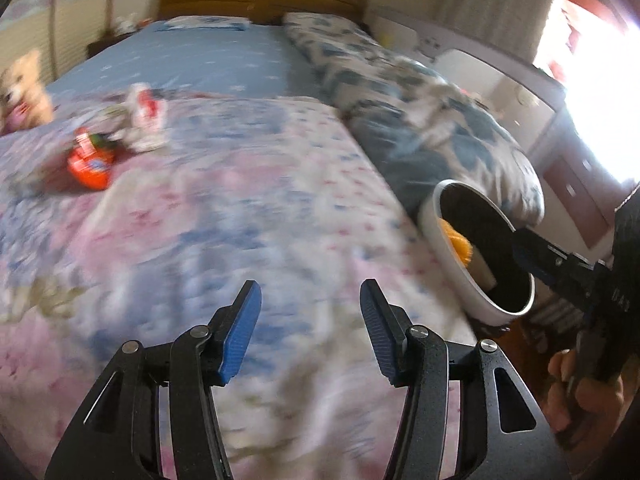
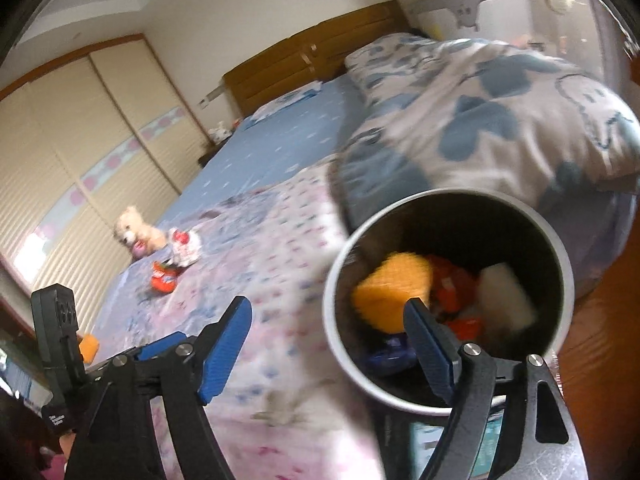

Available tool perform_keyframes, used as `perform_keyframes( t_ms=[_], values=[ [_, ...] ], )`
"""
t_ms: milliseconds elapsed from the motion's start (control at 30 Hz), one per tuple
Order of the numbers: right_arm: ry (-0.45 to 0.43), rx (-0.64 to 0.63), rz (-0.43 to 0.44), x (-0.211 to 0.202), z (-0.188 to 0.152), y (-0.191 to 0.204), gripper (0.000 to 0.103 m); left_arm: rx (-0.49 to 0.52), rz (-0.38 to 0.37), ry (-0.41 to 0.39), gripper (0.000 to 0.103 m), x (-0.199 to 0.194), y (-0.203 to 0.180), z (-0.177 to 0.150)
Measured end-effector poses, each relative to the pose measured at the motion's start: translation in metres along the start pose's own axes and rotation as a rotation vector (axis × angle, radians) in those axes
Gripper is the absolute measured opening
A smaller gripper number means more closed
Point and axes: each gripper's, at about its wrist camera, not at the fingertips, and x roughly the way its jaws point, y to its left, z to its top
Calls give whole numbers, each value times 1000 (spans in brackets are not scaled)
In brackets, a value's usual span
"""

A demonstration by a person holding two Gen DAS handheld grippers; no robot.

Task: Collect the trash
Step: 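Open both tools to drop the orange net and foam block into the bin, then grasp the orange-blue chip bag with the left tool while the right tool grasps the white red-printed plastic bag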

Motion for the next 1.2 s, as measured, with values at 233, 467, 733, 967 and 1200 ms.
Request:
perform_keyframes(
  t_ms=[233,467,733,967,1200],
  values=[
    [53,-48,59,36,-11,47,80,-104,92,-20,54,-21,63,-5],
    [103,-84,108,74,-14,86,80,-182,163,-28,54,-32,110,-2],
    [164,-98,182,118,-6,122,80,-214,213,-24,54,-23,144,17],
    [194,-148,210,160,4,151,80,-207,228,-13,54,-1,162,39],
    [235,-125,284,213,24,177,78,-196,209,-14,54,23,180,66]
  ],
)
